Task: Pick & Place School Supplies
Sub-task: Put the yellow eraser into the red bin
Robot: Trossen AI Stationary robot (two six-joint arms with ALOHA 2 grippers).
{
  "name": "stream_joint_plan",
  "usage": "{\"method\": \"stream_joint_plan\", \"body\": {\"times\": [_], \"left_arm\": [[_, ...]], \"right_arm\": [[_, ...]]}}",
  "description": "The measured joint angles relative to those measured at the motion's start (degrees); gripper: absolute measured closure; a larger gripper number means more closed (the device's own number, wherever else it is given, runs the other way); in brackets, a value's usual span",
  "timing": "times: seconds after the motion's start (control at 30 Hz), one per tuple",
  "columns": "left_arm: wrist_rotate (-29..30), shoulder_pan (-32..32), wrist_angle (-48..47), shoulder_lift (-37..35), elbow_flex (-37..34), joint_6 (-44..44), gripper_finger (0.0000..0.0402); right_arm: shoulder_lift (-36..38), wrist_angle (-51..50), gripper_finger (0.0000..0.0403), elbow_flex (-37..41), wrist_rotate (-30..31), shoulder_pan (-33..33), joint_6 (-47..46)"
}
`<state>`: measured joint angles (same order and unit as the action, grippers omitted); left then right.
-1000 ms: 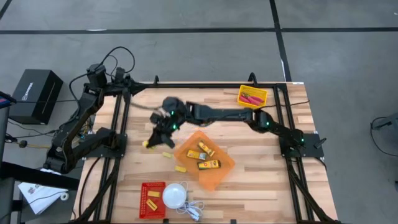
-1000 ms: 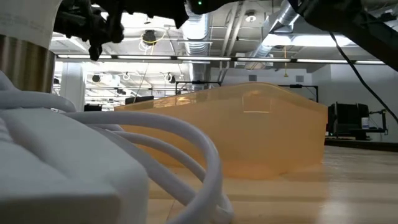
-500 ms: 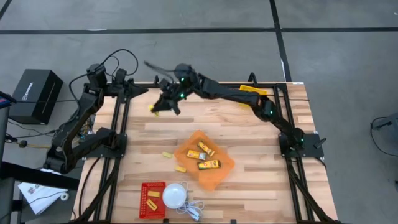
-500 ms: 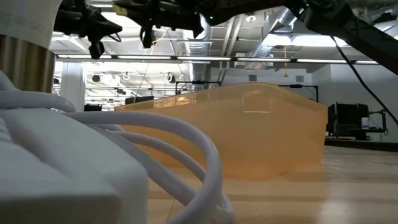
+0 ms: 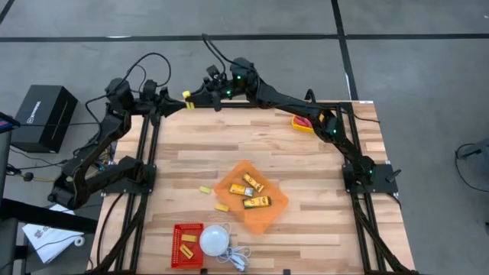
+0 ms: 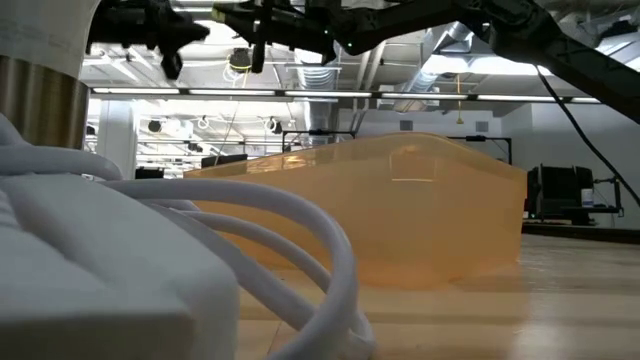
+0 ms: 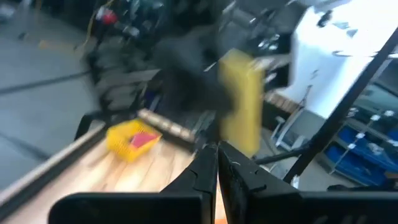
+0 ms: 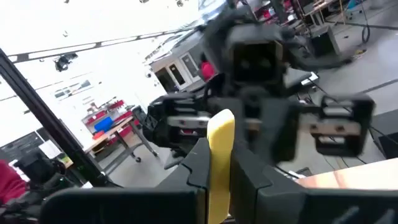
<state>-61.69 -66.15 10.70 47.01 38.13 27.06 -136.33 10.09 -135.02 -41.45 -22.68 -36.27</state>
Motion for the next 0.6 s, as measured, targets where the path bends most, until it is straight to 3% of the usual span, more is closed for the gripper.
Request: {"method": "stream_joint_plan", "body": {"times": [0.17,0.43,0.6], "left_arm": [[3.1,2.9,11.1,0.9,0.0,8.0,0.0394],[4.9,5.5,12.8,4.7,0.0,10.9,0.0389],[4.3,6.2,12.4,7.0,-0.1,11.0,0.0354]], "right_arm": [[0.1,1.2,0.0381,0.0,-0.4,-0.2,-0.6],[0.1,2.2,0.0381,0.0,-2.4,-1.8,-0.9],[0.0,3.3,0.0381,0.0,-1.5,-2.2,-0.8]]}}
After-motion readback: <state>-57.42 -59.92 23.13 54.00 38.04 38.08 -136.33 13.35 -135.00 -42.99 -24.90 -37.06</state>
